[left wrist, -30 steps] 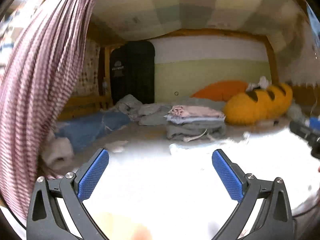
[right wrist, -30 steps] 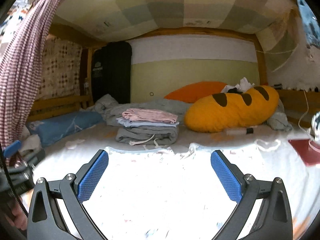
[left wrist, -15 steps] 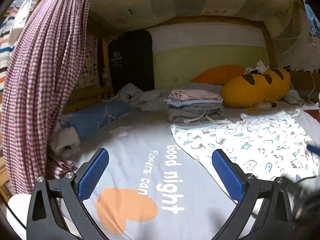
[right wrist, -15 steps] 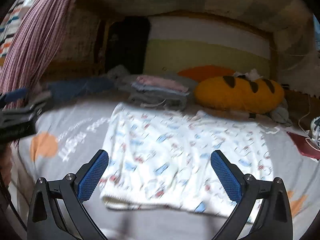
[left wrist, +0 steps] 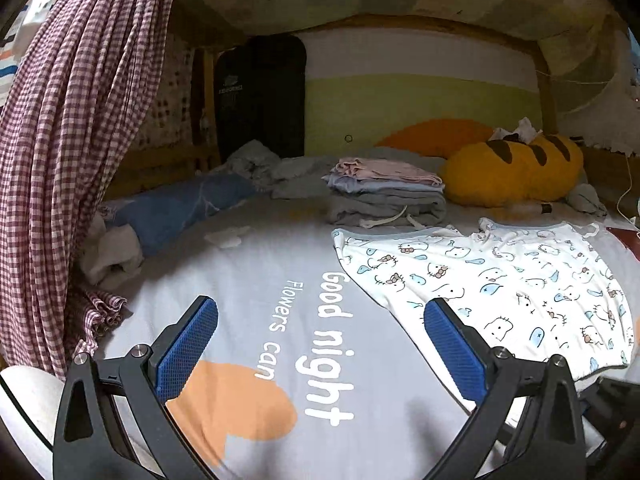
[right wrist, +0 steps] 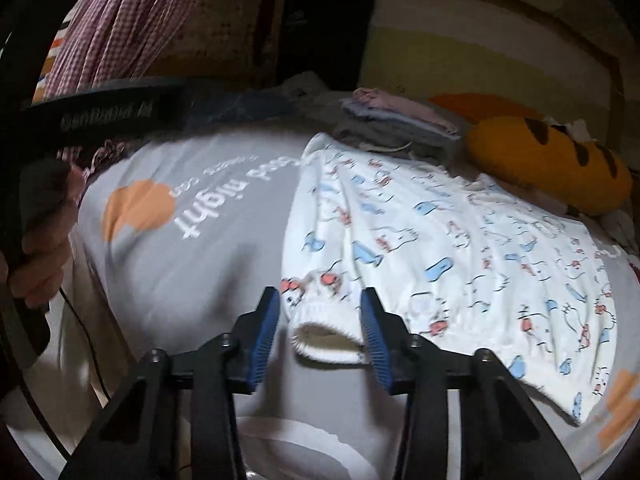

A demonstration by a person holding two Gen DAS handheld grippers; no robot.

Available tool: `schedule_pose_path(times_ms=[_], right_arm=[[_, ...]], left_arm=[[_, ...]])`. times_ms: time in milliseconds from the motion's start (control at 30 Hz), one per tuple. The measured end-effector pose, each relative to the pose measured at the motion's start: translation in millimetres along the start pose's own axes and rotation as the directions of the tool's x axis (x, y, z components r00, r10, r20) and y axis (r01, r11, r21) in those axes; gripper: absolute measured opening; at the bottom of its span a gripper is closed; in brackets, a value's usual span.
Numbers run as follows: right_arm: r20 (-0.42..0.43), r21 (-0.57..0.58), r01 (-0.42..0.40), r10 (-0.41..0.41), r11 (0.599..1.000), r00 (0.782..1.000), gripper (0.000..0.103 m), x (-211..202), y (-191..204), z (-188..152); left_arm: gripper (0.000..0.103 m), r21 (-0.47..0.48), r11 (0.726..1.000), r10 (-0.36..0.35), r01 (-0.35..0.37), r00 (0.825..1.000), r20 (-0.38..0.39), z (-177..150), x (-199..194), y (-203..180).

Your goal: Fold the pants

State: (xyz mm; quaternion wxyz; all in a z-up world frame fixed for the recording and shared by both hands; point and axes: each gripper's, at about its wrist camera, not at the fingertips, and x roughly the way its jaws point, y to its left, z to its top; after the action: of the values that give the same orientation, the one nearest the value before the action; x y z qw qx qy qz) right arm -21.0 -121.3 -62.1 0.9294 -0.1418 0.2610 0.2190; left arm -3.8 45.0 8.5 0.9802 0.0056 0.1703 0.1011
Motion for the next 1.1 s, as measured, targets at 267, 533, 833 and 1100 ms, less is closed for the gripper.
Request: schedule_pose_path(times_ms=[267, 533, 833, 1100], right_arm=[[-0.067, -0.009, -0.007, 0.006, 1.000, 0.998, 0.036, 16, 0, -9], [-0.092, -0.052, 0.058, -0.063, 0.997, 0.994, 0.027, 24, 6, -12], [-0.069, 0.089, 0.070, -0.064, 0.994, 0.996, 0.010, 13, -17, 2], [-0.045, 0.146, 0.040, -0.033, 0.989, 0.998, 0.010, 1, -33, 17]], left_arm=[[0.102, 0.006, 1.000, -0.008, 0.008, 1.000, -0.013, -2, 5, -4], [0.102, 0.035, 0.999, -0.005, 0.005, 1.000, -0.004, -2, 4, -10], [0.102, -0.040, 0.999, -0.036, 0.034, 0.999, -0.036, -2, 7, 2], [0.102, -0.016, 1.000, -0.016, 0.015, 0.999, -0.037, 4, 10, -2]])
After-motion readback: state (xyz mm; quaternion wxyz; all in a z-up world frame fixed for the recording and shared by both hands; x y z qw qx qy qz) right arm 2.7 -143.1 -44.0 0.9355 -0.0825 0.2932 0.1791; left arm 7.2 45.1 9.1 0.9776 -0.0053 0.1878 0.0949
